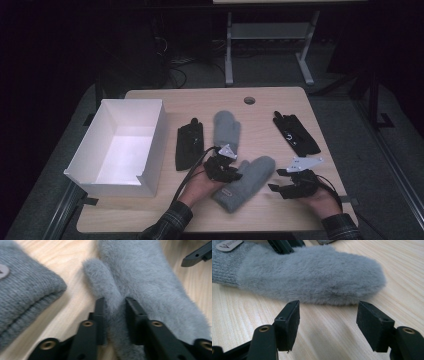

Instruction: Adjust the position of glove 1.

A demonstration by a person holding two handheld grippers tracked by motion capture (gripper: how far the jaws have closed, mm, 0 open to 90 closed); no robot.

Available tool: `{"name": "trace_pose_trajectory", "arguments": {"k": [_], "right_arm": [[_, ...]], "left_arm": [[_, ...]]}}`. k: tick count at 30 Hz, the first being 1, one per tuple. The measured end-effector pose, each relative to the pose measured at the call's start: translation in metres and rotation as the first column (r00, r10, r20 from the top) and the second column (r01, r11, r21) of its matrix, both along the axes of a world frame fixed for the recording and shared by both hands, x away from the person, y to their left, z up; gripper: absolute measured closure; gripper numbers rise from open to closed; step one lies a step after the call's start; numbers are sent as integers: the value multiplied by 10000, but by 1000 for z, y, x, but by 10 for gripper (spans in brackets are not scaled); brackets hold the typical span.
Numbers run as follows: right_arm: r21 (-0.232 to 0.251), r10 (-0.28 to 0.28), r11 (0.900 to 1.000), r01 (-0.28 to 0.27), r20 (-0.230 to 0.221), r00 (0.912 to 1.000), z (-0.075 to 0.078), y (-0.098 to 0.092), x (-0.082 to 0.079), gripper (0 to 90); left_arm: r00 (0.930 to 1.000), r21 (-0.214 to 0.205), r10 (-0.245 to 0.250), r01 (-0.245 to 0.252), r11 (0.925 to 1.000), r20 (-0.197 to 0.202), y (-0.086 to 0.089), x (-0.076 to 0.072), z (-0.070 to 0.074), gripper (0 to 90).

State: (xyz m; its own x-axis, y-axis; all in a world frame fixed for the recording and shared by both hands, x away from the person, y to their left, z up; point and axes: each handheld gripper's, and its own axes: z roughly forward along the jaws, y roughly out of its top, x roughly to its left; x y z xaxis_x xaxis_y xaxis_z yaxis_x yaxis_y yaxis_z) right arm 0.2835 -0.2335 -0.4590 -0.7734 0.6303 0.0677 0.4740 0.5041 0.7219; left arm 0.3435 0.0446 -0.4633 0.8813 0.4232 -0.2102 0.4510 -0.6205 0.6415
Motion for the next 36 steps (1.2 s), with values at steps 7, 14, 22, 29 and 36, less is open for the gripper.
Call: {"name": "trace_pose_trajectory", "arguments": {"k": [7,14,22,29,36], "right_arm": [[-11,145,9999,-145,-16,9999,0,1,-1,385],[373,711,9969,-699,-341,9969,4,3,-2,671],[236,827,9964,-818,-366,9959,8,8,-4,860],[167,574,9982,-568,-378,9976,7,3,-1,820],[113,485,9988,-481,-408,9980,5,0,1,794]], "left_arm": [[10000,-34,-35,34,10000,-48,3,1,6,837],[9994,-284,-121,131,9995,327,11,7,32,839],[9923,-264,-65,98,9996,1235,20,13,69,841],[9867,-26,-264,272,9996,1604,13,6,74,838],[9889,-243,-713,751,9969,1305,-5,-9,62,828]]}}
